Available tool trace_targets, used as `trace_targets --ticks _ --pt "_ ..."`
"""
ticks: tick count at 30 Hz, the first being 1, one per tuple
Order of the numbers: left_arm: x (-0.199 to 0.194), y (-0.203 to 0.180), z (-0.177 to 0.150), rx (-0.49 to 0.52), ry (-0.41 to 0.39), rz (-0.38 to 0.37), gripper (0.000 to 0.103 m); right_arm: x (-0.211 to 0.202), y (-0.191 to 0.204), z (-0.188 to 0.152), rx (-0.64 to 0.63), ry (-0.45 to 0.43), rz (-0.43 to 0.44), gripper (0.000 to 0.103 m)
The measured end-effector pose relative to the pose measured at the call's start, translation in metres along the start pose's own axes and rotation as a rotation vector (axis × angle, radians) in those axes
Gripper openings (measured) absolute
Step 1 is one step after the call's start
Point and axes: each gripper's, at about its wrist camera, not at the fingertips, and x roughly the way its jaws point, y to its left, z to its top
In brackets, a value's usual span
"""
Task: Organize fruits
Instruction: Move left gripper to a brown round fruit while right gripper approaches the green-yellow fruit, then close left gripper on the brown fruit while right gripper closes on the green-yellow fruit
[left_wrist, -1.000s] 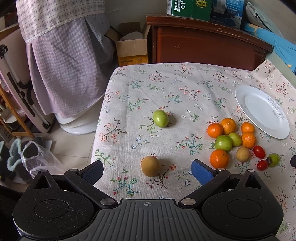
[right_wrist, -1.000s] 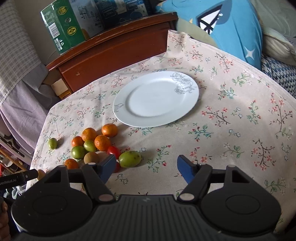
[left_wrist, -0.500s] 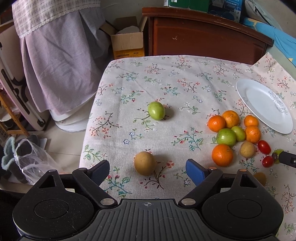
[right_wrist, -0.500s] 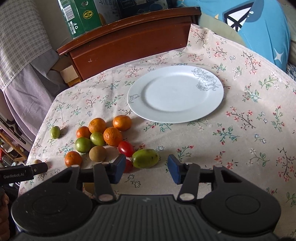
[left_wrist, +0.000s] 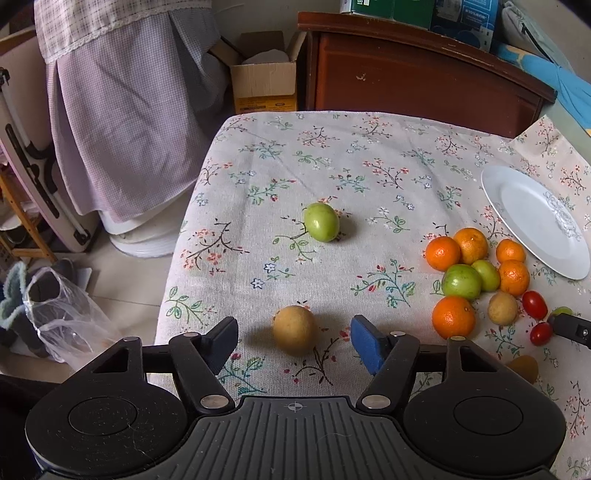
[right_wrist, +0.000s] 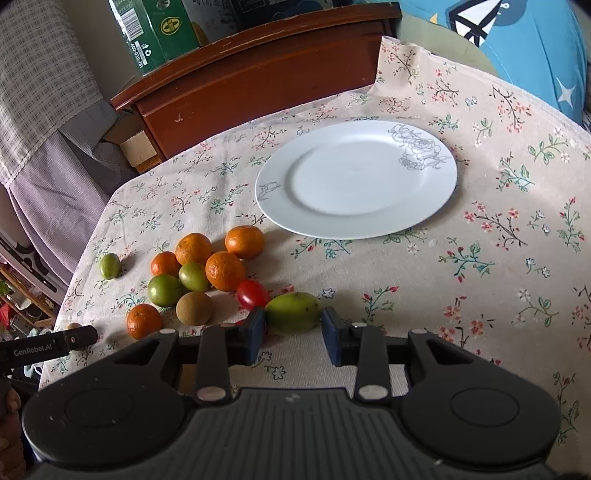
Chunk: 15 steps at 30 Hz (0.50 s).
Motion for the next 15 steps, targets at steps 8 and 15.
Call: trace_targets --ticks 8,15 --pt "0.0044 0.0021 -0.0016 -0.004 0.016 0.012 0.053 0.0006 -0.0008 0.0018 0.014 0.001 0.002 0.034" --pt "0.0046 -0.0041 -0.0036 0.034 0.0 0.008 0.03 0.0015 0.0 0.0015 0.012 -0.003 0.006 0.034"
